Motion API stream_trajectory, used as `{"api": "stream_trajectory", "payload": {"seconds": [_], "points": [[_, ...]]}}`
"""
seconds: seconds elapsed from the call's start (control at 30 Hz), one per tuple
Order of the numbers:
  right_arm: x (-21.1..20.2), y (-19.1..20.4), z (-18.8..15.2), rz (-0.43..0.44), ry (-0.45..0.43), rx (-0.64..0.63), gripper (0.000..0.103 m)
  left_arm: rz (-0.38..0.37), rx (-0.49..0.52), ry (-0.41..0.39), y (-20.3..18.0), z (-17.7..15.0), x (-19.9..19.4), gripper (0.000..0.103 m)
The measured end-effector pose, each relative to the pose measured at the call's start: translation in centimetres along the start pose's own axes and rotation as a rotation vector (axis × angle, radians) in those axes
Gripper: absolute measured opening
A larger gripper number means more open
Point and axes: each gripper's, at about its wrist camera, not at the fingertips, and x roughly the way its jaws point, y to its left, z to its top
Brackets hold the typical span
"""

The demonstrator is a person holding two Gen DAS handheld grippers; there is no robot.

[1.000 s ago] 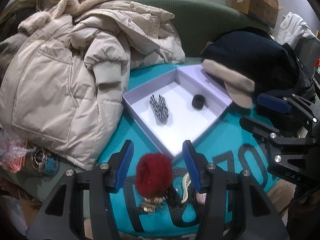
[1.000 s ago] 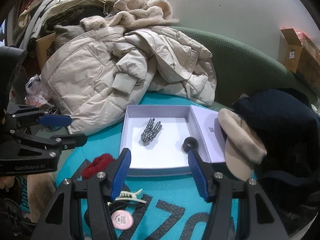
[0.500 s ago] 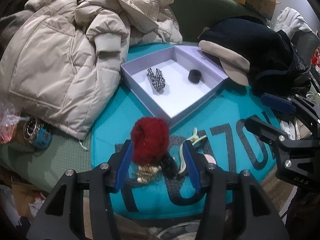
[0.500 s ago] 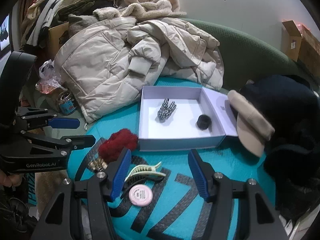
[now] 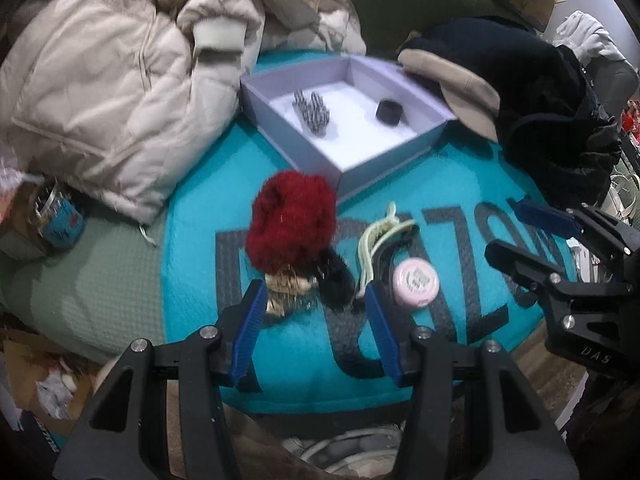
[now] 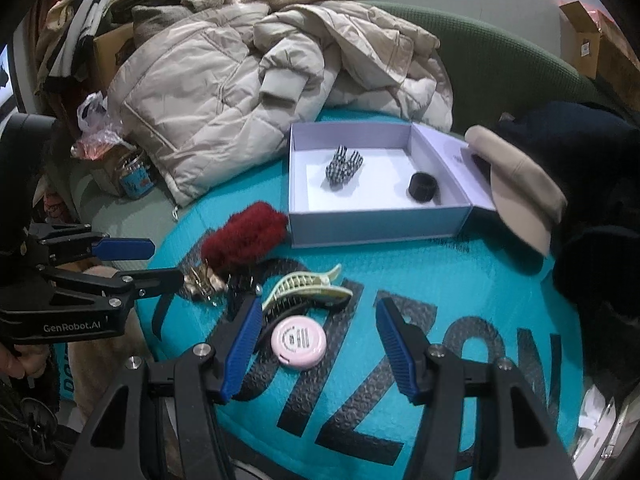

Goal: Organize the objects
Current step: 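Withdraw both open tools from the box back toward the remaining accessories, then grasp pink round compact with right tool while left tool grasps gold claw clip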

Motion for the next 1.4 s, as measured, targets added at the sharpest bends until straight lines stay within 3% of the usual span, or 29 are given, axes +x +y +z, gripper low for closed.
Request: {"api": "stream_trajectory", "payload": {"seconds": [0.5, 0.87, 1.0, 1.13, 1.4], "points": [[3.4, -0.1, -3.1, 0.028, 0.074, 0.034, 0.06, -0.031, -0.038, 0.043, 0.8, -2.8, 3.9, 0.049], [6.3, 0.0, -3.9, 0.056, 0.133, 0.038, 0.06, -0.027, -0.04, 0.073, 1.3, -2.4, 6.4, 0.049], [7.4, -0.1, -4.1, 0.065, 0.153, 0.04, 0.06, -0.011, -0.047, 0.076, 1.8, -2.1, 7.1, 0.057], [8.4, -0.2, -4.4, 0.074, 0.173, 0.041, 0.06, -0.014, -0.063, 0.076, 2.4, -1.8, 7.8, 0.058], [9.4, -0.1, -4.5, 0.084, 0.166, 0.034, 0.06, -0.036, -0.068, 0.085, 3.2, -1.5, 9.4, 0.058]]}}
